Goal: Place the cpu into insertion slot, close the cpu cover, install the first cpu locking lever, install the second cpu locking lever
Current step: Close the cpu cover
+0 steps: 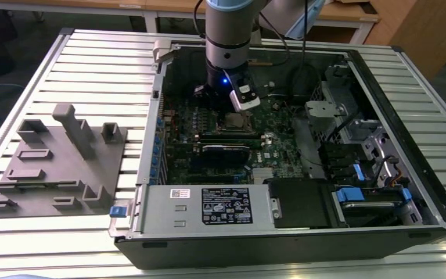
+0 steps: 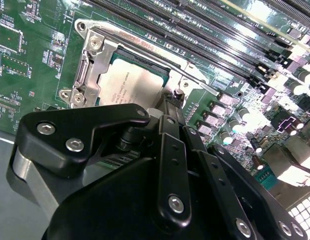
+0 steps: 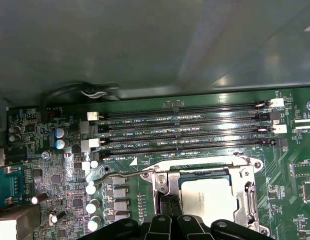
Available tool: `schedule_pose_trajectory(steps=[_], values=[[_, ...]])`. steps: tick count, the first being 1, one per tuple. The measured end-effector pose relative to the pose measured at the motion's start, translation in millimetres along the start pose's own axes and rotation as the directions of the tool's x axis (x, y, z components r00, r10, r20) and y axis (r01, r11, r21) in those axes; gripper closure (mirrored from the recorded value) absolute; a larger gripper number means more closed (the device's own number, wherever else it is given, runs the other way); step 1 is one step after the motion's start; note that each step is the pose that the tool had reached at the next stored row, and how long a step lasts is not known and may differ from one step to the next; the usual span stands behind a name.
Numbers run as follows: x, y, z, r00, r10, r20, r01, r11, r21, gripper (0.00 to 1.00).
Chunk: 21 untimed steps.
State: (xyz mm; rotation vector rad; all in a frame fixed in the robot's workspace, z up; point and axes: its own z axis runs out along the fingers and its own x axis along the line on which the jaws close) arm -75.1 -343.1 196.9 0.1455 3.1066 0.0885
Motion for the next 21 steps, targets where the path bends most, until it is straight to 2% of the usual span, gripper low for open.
schedule_pose_trajectory(steps=[6,21], values=[[-0.2,0.4,-2.4,1.0000,0.000,0.0009,0.000,1.0000,-0.0015,0.89],[-0.5,1.1,-18.5,1.0000,0.000,0.0000,0.000,1.0000,0.0000,0.89]])
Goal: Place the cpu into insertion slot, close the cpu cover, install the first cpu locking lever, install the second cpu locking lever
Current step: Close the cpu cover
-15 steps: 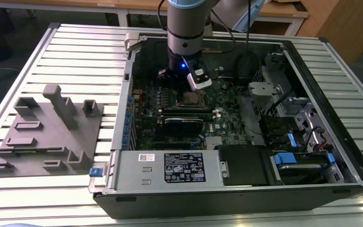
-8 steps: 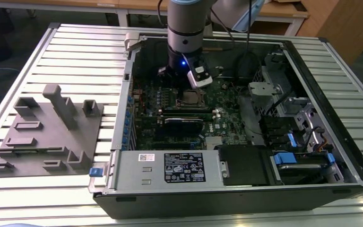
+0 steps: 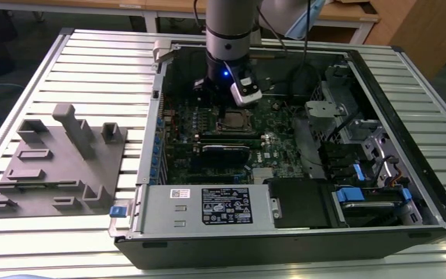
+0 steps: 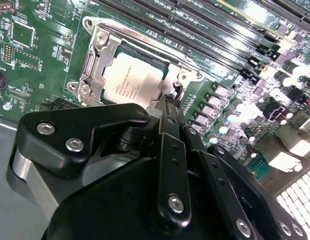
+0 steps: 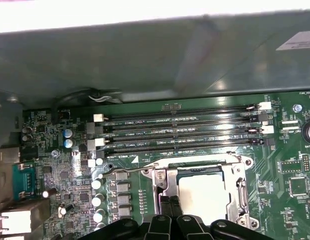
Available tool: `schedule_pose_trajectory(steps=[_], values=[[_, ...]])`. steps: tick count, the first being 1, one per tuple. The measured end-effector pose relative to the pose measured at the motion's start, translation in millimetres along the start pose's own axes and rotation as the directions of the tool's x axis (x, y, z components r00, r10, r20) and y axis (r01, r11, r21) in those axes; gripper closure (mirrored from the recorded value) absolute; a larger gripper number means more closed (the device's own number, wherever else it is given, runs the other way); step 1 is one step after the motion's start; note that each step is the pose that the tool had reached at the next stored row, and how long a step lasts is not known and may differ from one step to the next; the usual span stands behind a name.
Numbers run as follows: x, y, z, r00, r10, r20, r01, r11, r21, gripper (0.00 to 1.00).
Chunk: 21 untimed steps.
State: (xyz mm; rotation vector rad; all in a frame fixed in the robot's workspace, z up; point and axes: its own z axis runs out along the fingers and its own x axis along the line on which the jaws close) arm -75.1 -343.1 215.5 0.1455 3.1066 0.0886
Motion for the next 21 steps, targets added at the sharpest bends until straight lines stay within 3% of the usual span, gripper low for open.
schedule_pose_trajectory(steps=[19,21], values=[[-0.2,0.4,-5.8,1.0000,0.000,0.0004,0.000,1.0000,-0.0003,0.89],[-0.1,0.3,-5.8,1.0000,-0.001,0.0085,0.001,1.0000,-0.0008,0.89]])
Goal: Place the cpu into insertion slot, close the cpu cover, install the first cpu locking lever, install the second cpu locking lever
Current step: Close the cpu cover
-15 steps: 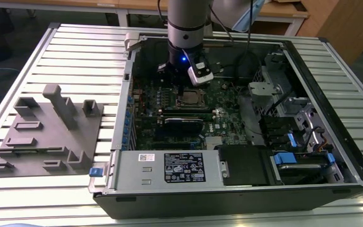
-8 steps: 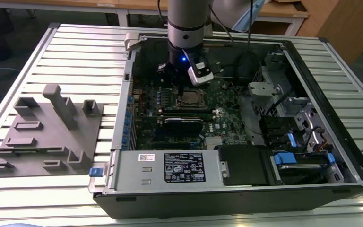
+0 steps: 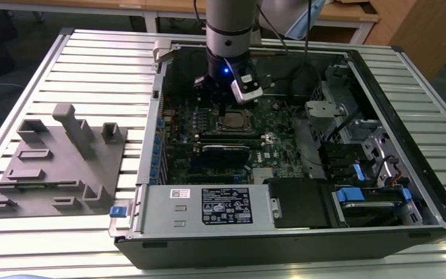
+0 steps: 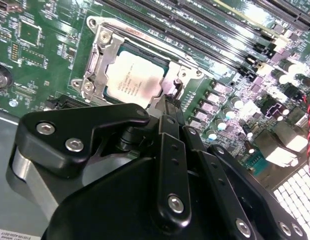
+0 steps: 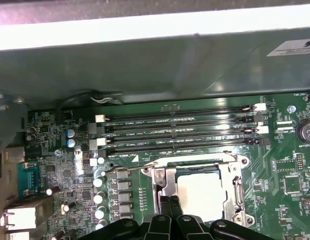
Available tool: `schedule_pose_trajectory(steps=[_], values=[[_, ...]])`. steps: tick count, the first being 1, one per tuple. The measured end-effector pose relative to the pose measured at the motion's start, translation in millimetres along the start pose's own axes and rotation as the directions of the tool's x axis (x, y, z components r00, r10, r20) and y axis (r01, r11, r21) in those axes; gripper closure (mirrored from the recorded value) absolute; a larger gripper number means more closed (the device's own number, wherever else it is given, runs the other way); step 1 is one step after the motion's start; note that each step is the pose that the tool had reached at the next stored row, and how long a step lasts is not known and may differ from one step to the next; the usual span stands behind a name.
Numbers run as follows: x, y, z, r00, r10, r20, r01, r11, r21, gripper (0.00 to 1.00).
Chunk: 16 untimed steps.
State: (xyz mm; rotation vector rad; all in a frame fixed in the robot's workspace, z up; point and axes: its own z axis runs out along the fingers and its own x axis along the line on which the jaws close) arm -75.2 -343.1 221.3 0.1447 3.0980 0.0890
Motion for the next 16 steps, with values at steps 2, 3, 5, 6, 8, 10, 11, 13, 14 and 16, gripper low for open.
schedule_pose_trajectory(steps=[2,3,5,6,8,10,11,13,14,16], values=[[0.2,0.0,0.3,0.9998,-0.001,0.0206,0.001,1.0000,-0.0036,0.89],[0.3,-0.1,0.5,0.9995,-0.001,0.0306,0.002,1.0000,-0.0055,0.89],[0.3,-0.2,1.0,0.9988,-0.002,0.0483,0.003,1.0000,-0.0079,0.89],[0.2,-0.1,1.2,0.9988,-0.002,0.0491,0.003,1.0000,-0.0081,0.89],[-1.6,0.0,1.2,0.9988,-0.002,0.0492,0.003,1.0000,-0.0081,0.89],[-4.8,0.3,1.3,0.9988,-0.001,0.0494,0.001,1.0000,-0.0079,0.89],[-6.5,0.4,1.4,0.9988,0.001,0.0494,0.000,1.0000,-0.0076,0.89],[-10.6,0.8,1.6,0.9988,0.003,0.0497,-0.003,1.0000,-0.0063,0.89],[-12.8,1.0,1.7,0.9987,0.005,0.0498,-0.004,1.0000,-0.0055,0.89],[-16.8,1.4,1.9,0.9987,0.007,0.0501,-0.007,1.0000,-0.0040,0.89]])
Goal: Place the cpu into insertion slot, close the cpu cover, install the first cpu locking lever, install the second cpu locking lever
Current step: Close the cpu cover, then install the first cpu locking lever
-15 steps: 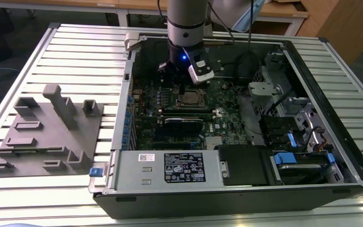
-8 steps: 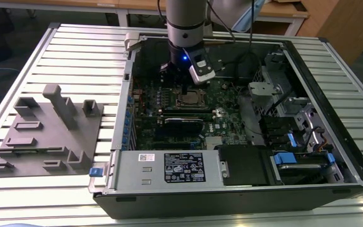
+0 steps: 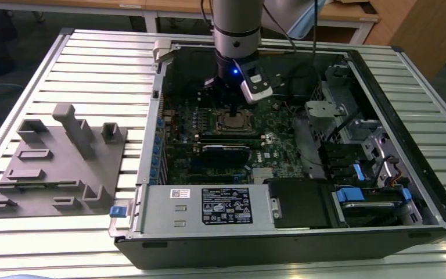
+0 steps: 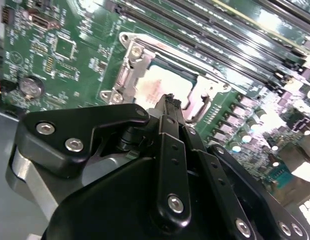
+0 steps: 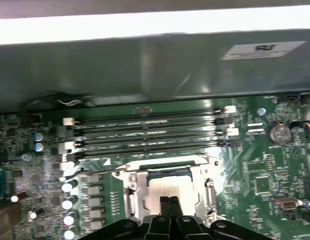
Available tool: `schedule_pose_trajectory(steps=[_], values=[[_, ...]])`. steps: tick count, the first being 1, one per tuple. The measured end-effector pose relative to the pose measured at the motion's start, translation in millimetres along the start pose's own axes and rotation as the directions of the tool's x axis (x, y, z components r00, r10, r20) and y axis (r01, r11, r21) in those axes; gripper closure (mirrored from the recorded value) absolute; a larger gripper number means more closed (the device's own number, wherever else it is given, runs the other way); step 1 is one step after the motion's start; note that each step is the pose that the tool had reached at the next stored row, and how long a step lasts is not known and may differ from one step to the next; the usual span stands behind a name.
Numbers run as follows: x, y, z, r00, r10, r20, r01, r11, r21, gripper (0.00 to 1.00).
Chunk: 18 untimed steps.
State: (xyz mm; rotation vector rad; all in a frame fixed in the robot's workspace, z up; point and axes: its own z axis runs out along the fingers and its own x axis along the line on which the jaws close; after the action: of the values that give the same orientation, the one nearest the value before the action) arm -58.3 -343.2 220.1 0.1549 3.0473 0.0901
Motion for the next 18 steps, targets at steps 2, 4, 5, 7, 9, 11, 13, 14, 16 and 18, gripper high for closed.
schedule_pose_trajectory(steps=[2,4,5,7,9,11,13,14,16,18], values=[[-1.6,0.2,0.2,1.0000,0.002,0.0005,-0.002,1.0000,0.0024,0.89],[-1.8,0.1,0.2,1.0000,0.002,0.0005,-0.002,1.0000,0.0028,0.89],[-1.8,0.2,0.1,1.0000,0.002,0.0004,-0.002,1.0000,0.0032,0.89],[-2.0,0.1,0.2,1.0000,0.002,0.0004,-0.002,1.0000,0.0034,0.89],[-2.1,-0.1,0.3,1.0000,0.002,0.0005,-0.002,1.0000,0.0033,0.89],[-6.6,-4.8,1.7,1.0000,0.002,0.0005,-0.002,1.0000,0.0033,0.89],[-6.6,-4.8,1.5,1.0000,0.002,0.0005,-0.002,1.0000,0.0033,0.89],[-6.6,-4.8,1.2,1.0000,0.002,0.0004,-0.002,1.0000,0.0034,0.89],[-6.7,-4.7,0.5,1.0000,0.002,0.0005,-0.002,1.0000,0.0034,0.89],[-6.8,-4.7,-0.4,1.0000,0.002,0.0005,-0.002,1.0000,0.0034,0.89]])
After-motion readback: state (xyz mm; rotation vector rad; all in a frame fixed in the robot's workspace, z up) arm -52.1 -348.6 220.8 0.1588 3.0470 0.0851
